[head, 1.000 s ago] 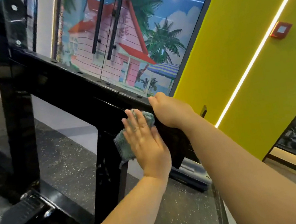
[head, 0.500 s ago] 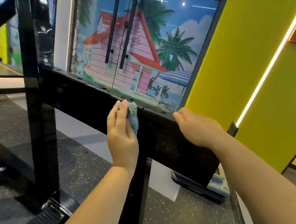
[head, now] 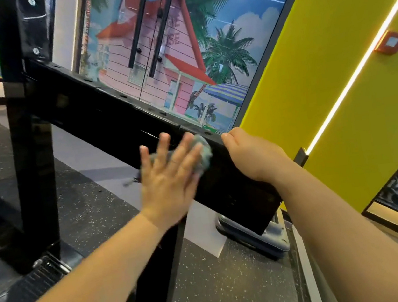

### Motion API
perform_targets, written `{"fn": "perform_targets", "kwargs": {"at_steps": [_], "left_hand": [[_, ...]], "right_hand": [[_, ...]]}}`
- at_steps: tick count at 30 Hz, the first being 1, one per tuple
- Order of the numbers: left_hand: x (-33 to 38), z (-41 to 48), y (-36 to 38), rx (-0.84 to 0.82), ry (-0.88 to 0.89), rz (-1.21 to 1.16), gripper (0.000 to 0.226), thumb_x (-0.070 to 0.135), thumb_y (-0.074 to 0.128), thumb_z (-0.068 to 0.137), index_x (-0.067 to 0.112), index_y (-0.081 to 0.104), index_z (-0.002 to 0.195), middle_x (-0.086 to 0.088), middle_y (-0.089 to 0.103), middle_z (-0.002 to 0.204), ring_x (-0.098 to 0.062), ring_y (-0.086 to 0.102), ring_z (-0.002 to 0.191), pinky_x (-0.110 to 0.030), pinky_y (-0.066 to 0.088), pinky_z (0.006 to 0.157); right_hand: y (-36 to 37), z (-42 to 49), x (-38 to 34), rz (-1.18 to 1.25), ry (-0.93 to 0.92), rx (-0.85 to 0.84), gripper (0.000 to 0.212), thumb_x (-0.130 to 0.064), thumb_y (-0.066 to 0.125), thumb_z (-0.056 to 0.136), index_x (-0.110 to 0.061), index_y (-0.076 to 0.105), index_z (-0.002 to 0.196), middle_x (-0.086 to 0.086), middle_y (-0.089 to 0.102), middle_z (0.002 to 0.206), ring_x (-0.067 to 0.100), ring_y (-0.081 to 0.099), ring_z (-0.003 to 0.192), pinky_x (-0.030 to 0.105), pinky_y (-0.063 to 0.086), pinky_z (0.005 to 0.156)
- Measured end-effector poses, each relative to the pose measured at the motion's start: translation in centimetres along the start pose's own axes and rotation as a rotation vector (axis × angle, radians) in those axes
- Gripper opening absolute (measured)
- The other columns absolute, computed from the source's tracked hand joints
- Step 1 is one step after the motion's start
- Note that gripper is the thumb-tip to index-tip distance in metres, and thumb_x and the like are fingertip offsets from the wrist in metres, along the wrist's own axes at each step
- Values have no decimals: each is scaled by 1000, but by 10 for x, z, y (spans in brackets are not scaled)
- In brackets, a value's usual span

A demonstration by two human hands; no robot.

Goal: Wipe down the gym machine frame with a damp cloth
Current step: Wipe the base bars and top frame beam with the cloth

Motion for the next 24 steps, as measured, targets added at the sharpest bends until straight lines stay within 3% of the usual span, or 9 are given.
{"fn": "perform_targets", "kwargs": {"at_steps": [3,5,9,13,17,18,19,22,24], "left_hand": [[-10,13,0,48,-365,-229,50,42,20,101,24,16,148,2,15,155,-28,3,144,-48,3,116],[25,5,6,87,-414,-308,51,40,20,101,23,14,149,3,10,157,-27,3,145,-46,5,118],[106,-29,13,-11,-98,-318,47,32,25,101,28,17,148,6,5,158,-27,5,146,-45,8,118],[86,-33,7,-38,69,-270,51,30,21,102,30,5,150,10,-2,158,-20,0,146,-39,5,119],[34,-6,3,86,-485,-343,47,33,21,102,19,20,147,-1,17,154,-22,5,144,-39,4,118],[43,-5,4,98,-505,-375,46,32,22,102,15,22,145,-5,22,152,-24,7,144,-41,5,118],[59,-8,5,93,-437,-387,45,31,22,102,15,25,144,-6,25,152,-25,7,144,-42,5,117],[111,-28,6,-26,8,-403,40,27,25,100,27,32,139,-4,28,149,-28,12,144,-44,10,117],[108,-34,9,-70,181,-407,34,24,29,98,24,37,132,-2,35,140,-34,33,134,-49,28,110]], "right_hand": [[0,4,0,-10,-2,11,30,-29,16,106,-16,37,87,4,45,84,22,47,70,38,38,61],[1,2,-4,-7,-4,35,27,-23,18,106,-14,35,87,6,42,88,28,48,76,43,44,68],[-2,-4,-6,53,13,93,17,-15,23,105,-11,34,92,12,40,97,35,51,84,53,48,79],[-4,-8,-6,19,-15,53,20,-19,20,106,-10,37,99,16,46,109,35,52,86,53,48,81],[-6,-10,-5,24,-26,25,32,-25,18,107,-10,45,103,13,50,104,33,52,91,50,46,86],[-6,-10,-5,13,-26,22,33,-28,18,107,-11,46,101,11,51,103,33,52,93,47,45,86],[-6,-10,-4,16,-24,31,35,-32,19,106,-13,47,98,9,51,100,31,52,93,43,44,83],[-5,-17,-4,121,-65,137,34,-40,26,104,-27,49,84,-2,53,85,22,48,87,34,34,72],[9,-39,-10,297,-213,353,26,-34,34,103,-32,60,107,-5,61,110,13,51,107,29,38,89]]}}
Point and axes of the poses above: each hand's wrist, its own z-axis towards the middle knuckle, its own y-axis out of the palm, x = y × z, the point moved 1 cm from there along z, towards the middle knuckle
